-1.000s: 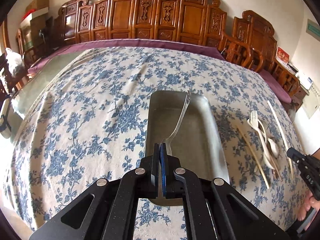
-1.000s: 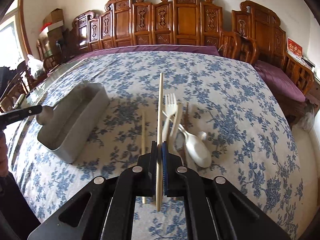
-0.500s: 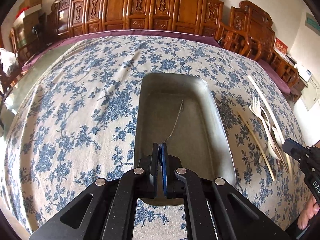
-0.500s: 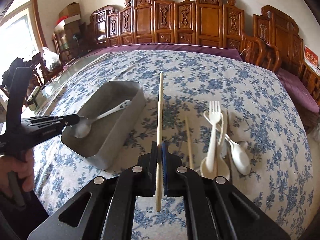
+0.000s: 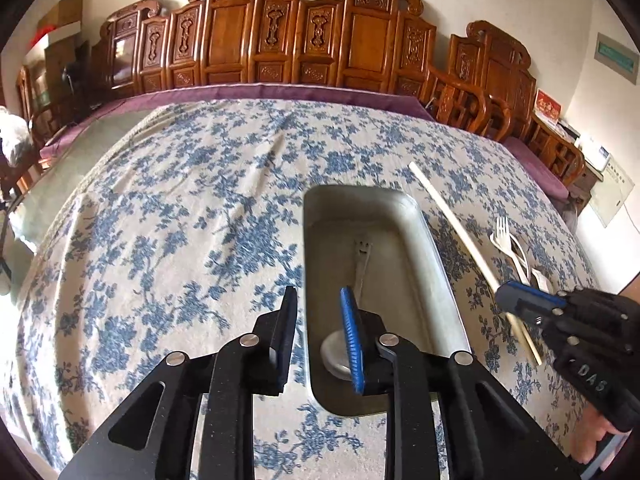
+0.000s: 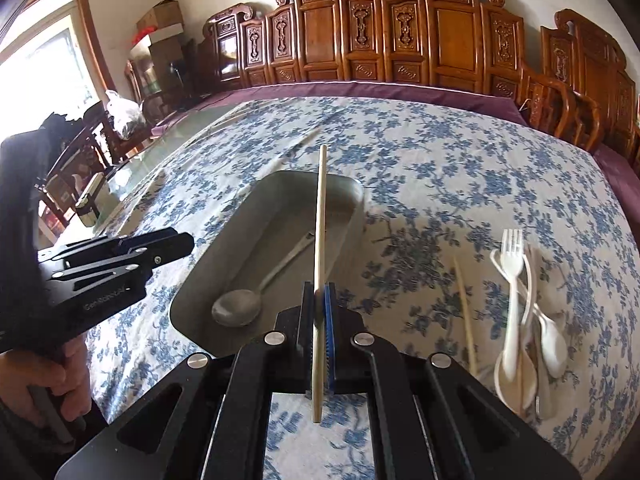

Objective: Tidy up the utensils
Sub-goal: 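Carry the wooden chopstick into the grey tray and open the right tool, then grasp a white plastic fork with the right tool while the left tool approaches a chopstick, then grasp a wooden chopstick with the left tool and lift it, then lower the chopstick into the grey tray and open the left tool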

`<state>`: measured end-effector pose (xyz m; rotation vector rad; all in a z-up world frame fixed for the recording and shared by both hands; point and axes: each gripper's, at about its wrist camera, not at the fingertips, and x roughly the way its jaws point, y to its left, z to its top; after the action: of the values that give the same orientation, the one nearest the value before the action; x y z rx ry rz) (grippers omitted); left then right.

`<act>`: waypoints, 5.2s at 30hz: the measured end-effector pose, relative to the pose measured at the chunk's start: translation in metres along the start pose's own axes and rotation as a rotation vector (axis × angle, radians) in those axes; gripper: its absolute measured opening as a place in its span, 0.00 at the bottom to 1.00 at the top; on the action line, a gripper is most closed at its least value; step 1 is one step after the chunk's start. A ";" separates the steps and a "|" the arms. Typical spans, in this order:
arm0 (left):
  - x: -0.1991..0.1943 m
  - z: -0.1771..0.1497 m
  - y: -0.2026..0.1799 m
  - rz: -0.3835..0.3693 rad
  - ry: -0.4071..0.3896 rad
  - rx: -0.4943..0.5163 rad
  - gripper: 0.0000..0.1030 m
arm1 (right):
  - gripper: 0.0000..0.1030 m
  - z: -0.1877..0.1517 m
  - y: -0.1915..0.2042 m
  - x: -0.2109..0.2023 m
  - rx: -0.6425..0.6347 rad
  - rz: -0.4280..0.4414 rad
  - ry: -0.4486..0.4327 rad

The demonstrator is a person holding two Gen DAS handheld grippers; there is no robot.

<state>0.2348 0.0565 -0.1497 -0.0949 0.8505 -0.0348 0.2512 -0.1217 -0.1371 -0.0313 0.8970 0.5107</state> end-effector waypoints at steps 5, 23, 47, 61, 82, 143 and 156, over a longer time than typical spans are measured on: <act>-0.008 0.008 0.018 0.029 -0.035 -0.015 0.36 | 0.06 0.008 0.012 0.021 0.013 0.031 0.020; -0.010 0.013 0.037 0.036 -0.048 -0.044 0.50 | 0.08 0.009 0.029 0.063 0.021 0.103 0.045; -0.013 -0.010 -0.047 -0.076 -0.038 0.100 0.80 | 0.25 -0.034 -0.136 -0.049 0.016 -0.221 -0.098; -0.015 -0.027 -0.097 -0.136 -0.025 0.190 0.80 | 0.27 -0.038 -0.140 -0.001 0.005 -0.151 -0.011; -0.005 -0.036 -0.118 -0.113 0.008 0.242 0.80 | 0.21 -0.018 -0.140 0.049 -0.116 -0.261 0.109; 0.064 -0.039 -0.162 -0.031 0.208 0.195 0.04 | 0.09 -0.027 -0.170 -0.026 0.020 -0.130 -0.045; 0.022 -0.014 -0.128 -0.038 0.107 0.183 0.04 | 0.09 -0.028 -0.135 -0.032 -0.003 -0.109 -0.050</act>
<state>0.2391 -0.0735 -0.1628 0.0629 0.9484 -0.1543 0.2734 -0.2598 -0.1556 -0.0697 0.8403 0.4093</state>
